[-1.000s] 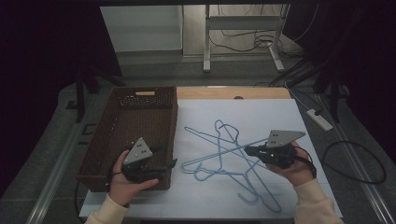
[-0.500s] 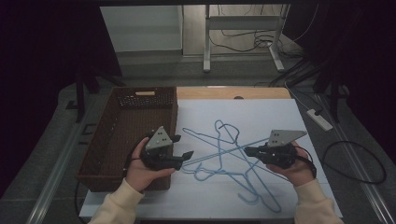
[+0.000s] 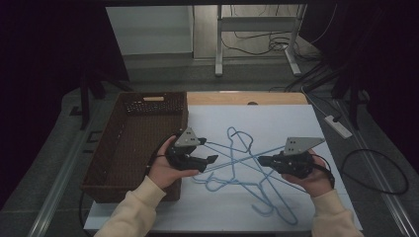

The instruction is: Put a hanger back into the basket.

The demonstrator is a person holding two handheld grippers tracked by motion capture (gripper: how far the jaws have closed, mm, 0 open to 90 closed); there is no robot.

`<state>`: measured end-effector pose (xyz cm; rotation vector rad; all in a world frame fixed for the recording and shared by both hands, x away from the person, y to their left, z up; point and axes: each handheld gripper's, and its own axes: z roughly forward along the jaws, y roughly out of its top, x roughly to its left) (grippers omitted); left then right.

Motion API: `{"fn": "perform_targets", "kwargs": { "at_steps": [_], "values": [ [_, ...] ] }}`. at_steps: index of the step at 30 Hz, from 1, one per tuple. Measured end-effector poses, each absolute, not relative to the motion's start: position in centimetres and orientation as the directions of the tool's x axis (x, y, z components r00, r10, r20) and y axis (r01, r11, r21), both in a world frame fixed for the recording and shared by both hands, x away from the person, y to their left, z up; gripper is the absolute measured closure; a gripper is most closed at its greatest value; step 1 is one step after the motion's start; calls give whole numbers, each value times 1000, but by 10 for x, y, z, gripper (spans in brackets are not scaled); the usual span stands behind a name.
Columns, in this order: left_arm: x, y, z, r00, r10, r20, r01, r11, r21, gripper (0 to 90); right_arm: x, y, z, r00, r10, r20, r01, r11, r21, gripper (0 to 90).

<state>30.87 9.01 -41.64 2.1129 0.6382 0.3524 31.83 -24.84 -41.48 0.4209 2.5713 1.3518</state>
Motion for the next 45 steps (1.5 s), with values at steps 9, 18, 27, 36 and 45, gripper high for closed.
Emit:
{"fn": "perform_targets", "kwargs": {
  "at_steps": [9,18,27,36,45],
  "values": [
    [318,66,-418,853,516,75,265,-551,791,337,314,-254,-408,-946,321,-41,144,531,835,875],
    [323,43,-422,871,465,158,197,-627,754,426,312,-257,-406,-959,282,-24,137,537,832,874],
    [324,34,-427,886,416,205,158,-686,710,692,313,-263,-406,-965,263,-12,135,533,835,874],
    [315,31,-426,914,351,203,120,-712,692,822,316,-270,-406,-934,354,-59,148,529,835,866],
    [306,37,-417,926,355,131,148,-659,737,861,316,-274,-403,-894,432,-116,124,489,863,784]
  ]
}}
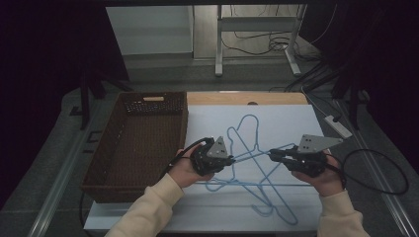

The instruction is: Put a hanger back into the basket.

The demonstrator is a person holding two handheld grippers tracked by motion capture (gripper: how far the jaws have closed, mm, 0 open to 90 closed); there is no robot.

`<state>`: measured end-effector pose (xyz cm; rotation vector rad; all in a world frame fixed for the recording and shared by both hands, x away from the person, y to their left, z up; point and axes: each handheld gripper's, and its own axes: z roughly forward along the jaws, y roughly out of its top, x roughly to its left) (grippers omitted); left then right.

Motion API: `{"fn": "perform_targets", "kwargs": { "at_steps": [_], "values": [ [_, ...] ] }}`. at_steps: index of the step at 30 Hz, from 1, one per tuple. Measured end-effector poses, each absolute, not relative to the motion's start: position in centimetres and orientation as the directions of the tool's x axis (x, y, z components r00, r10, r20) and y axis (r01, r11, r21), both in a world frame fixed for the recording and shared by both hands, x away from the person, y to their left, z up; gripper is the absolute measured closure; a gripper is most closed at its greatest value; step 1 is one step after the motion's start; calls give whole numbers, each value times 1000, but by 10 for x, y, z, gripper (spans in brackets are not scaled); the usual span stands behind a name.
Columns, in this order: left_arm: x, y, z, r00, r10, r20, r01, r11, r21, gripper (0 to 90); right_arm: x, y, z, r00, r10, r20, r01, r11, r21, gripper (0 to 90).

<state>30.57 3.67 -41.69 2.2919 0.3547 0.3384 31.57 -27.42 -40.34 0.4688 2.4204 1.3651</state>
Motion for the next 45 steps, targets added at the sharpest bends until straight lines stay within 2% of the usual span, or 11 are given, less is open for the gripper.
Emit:
{"fn": "perform_targets", "kwargs": {
  "at_steps": [8,18,31,45],
  "values": [
    [299,48,-406,913,398,88,185,-597,780,864,314,-282,-399,-861,495,-119,118,422,899,624],
    [295,75,-392,858,510,54,250,-508,824,863,313,-286,-404,-815,570,-106,151,386,910,426],
    [288,118,-373,783,622,9,275,-360,891,864,310,-289,-435,-794,605,-61,226,388,894,379],
    [282,155,-365,737,676,-19,283,-283,916,864,307,-299,-465,-772,636,-10,303,382,873,363]
  ]
}}
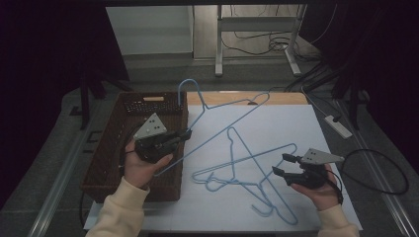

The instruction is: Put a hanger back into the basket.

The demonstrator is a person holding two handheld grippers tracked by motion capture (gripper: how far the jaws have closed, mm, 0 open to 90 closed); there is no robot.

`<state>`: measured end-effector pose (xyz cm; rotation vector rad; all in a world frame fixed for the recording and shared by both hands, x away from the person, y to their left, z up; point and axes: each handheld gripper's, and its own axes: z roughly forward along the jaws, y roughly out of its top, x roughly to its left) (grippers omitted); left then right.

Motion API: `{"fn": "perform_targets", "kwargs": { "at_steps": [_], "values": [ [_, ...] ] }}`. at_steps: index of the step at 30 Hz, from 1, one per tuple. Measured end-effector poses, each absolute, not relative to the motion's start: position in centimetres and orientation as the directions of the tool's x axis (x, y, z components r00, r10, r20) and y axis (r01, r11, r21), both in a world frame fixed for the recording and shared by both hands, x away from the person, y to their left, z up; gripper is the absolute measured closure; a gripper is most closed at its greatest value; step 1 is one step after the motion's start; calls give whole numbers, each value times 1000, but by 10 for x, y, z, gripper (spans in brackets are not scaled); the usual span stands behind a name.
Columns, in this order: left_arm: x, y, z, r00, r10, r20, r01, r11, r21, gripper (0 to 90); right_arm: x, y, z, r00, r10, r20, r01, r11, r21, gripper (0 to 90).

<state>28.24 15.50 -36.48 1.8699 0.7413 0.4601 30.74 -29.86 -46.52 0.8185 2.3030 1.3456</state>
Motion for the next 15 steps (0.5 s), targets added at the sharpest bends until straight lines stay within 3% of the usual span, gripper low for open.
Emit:
{"fn": "perform_targets", "kwargs": {
  "at_steps": [15],
  "values": [
    [278,204,-366,658,753,-13,301,-247,921,863,308,-301,-471,-767,642,-1,323,387,864,352]
  ]
}}
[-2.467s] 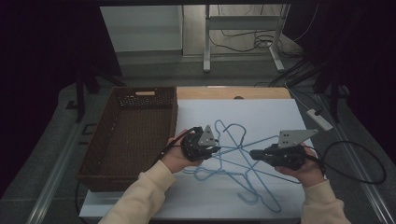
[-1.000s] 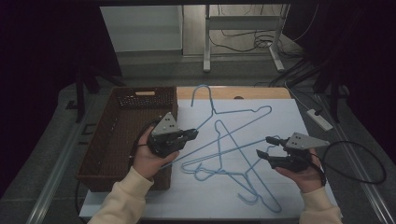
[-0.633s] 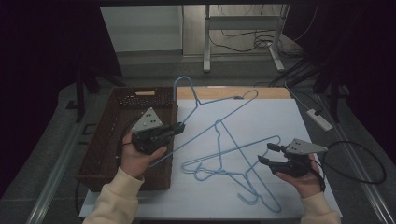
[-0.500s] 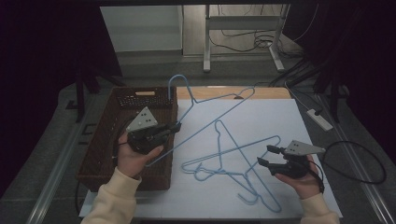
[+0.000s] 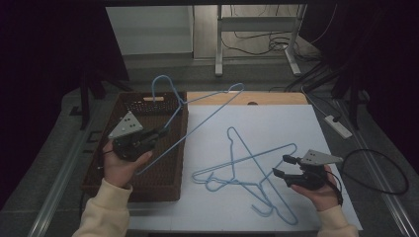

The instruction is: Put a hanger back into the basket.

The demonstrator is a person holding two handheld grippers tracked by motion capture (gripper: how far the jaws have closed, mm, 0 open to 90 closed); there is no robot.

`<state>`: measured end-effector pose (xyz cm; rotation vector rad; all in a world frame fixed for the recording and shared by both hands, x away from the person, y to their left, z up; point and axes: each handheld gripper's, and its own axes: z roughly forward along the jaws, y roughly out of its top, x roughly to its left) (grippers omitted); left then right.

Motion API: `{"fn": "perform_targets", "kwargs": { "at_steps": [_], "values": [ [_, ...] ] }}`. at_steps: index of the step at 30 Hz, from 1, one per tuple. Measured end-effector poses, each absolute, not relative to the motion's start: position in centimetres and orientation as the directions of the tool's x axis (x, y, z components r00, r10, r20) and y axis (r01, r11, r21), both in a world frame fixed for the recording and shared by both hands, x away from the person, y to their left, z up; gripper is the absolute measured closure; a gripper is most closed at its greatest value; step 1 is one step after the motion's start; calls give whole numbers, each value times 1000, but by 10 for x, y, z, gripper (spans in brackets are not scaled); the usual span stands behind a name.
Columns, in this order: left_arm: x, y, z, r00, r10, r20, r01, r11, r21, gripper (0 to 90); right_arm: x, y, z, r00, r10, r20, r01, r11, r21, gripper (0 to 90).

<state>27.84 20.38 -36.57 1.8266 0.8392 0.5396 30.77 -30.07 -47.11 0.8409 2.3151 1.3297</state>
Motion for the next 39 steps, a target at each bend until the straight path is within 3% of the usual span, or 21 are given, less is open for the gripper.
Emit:
{"fn": "perform_targets", "kwargs": {
  "at_steps": [22,39],
  "values": [
    [279,280,-378,496,868,-2,386,-218,896,863,309,-298,-475,-770,638,-10,328,408,852,341],
    [281,313,-400,429,903,11,472,-235,850,864,311,-296,-477,-772,636,-10,338,423,841,333]
  ]
}}
